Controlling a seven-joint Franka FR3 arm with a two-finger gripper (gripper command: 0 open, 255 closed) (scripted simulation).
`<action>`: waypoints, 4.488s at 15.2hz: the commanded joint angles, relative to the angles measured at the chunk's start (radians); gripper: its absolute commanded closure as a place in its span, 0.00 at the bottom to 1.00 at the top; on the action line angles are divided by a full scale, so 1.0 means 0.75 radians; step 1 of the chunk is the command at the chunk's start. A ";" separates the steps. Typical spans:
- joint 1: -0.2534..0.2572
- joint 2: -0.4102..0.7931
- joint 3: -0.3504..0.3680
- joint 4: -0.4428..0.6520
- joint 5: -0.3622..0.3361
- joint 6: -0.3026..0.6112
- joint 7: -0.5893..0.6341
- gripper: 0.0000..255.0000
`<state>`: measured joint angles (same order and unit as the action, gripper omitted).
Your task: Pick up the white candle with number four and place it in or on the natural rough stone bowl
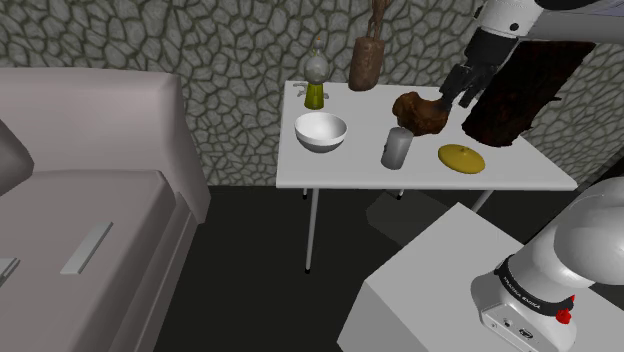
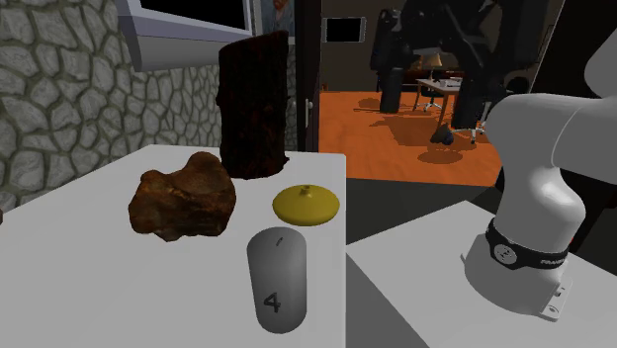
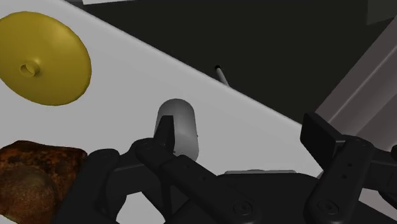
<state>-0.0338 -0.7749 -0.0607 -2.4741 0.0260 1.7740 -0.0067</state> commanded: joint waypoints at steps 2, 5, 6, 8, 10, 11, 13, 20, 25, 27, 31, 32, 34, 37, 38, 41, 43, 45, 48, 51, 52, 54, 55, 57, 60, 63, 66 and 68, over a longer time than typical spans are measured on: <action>-0.027 0.056 0.000 -0.103 -0.006 0.200 0.041 0.00; -0.053 0.138 0.000 -0.172 -0.011 0.389 0.081 0.00; -0.062 0.171 0.000 -0.191 -0.013 0.453 0.095 0.00; -0.079 0.244 -0.001 -0.222 -0.016 0.581 0.122 0.00; -0.096 0.328 -0.002 -0.243 -0.020 0.710 0.150 0.00; -0.104 0.373 -0.003 -0.250 -0.021 0.775 0.164 0.00; -0.121 0.470 -0.006 -0.258 -0.024 0.902 0.192 0.00; -0.118 0.615 -0.011 -0.281 -0.014 1.080 0.194 0.00; -0.116 0.646 -0.012 -0.285 -0.010 1.115 0.191 0.00; -0.116 0.646 -0.012 -0.285 -0.010 1.115 0.191 0.00; -0.116 0.646 -0.012 -0.285 -0.010 1.114 0.191 1.00; -0.116 0.646 -0.012 -0.285 -0.010 1.114 0.191 1.00; -0.116 0.647 -0.012 -0.285 -0.010 1.115 0.192 1.00; -0.116 0.648 -0.013 -0.285 -0.010 1.116 0.191 1.00; -0.116 0.648 -0.013 -0.284 -0.010 1.116 0.191 1.00; -0.118 0.616 -0.010 -0.270 -0.014 1.070 0.195 1.00; -0.120 0.587 -0.009 -0.255 -0.017 1.025 0.199 1.00; -0.122 0.560 -0.007 -0.238 -0.020 0.982 0.202 1.00; -0.124 0.523 -0.005 -0.210 -0.024 0.917 0.205 1.00; -0.125 0.490 -0.002 -0.179 -0.026 0.853 0.209 1.00; -0.126 0.480 -0.002 -0.169 -0.027 0.832 0.210 1.00; -0.126 0.460 0.000 -0.146 -0.028 0.790 0.212 1.00; -0.127 0.451 0.000 -0.135 -0.029 0.770 0.212 1.00; -0.127 0.435 0.001 -0.111 -0.030 0.729 0.214 1.00; -0.128 0.413 0.003 -0.072 -0.031 0.669 0.216 1.00; -0.128 0.394 0.005 -0.032 -0.032 0.610 0.218 1.00; -0.128 0.379 0.006 0.011 -0.033 0.552 0.220 1.00; -0.128 0.370 0.007 0.040 -0.033 0.514 0.221 1.00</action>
<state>-0.1300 -0.4932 -0.0558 -2.4537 0.0016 2.1729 0.1591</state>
